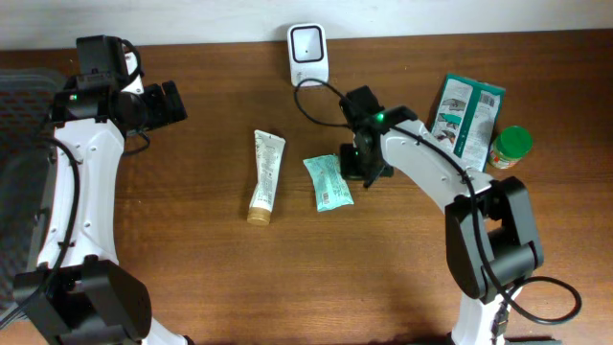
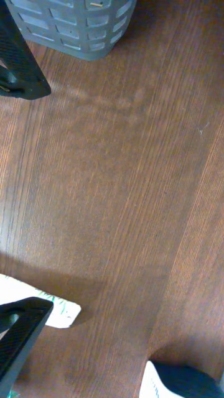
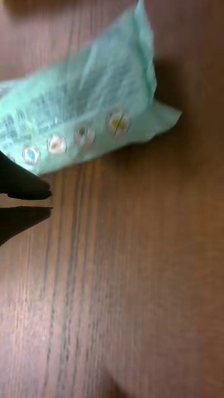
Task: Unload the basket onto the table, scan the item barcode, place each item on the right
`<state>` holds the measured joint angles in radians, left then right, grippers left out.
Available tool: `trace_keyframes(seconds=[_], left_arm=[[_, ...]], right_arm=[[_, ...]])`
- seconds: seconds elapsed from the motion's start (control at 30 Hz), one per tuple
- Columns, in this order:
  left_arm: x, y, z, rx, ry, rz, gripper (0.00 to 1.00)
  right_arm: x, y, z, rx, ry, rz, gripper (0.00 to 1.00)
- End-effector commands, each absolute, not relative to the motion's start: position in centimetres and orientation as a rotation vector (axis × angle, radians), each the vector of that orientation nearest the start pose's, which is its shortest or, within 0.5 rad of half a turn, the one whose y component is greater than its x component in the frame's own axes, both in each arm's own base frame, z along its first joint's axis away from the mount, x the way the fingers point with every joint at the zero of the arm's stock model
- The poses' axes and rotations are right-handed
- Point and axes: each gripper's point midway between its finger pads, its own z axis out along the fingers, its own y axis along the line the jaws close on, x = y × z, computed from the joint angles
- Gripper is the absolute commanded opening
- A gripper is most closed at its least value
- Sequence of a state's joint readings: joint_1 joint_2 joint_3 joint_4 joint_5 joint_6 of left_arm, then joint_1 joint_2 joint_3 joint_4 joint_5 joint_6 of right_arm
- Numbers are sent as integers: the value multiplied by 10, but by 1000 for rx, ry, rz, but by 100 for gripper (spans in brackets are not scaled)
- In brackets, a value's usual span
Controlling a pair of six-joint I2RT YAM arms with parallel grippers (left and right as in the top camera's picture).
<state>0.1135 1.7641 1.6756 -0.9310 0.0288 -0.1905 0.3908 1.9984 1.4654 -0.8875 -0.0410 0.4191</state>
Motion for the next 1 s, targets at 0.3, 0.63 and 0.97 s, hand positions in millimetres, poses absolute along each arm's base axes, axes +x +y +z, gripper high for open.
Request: trace_keyframes(seconds=[0.3, 0.63, 0.97], left_arm=[[447, 47, 208, -376, 2547, -63, 99], [447, 47, 208, -376, 2547, -63, 99], [447, 47, 208, -375, 2547, -63, 99]], right_arm=[[319, 257, 15, -444, 3009, 600, 4], [367, 271, 69, -503, 2822, 672, 18], [424, 192, 70, -742, 2667, 768, 70]])
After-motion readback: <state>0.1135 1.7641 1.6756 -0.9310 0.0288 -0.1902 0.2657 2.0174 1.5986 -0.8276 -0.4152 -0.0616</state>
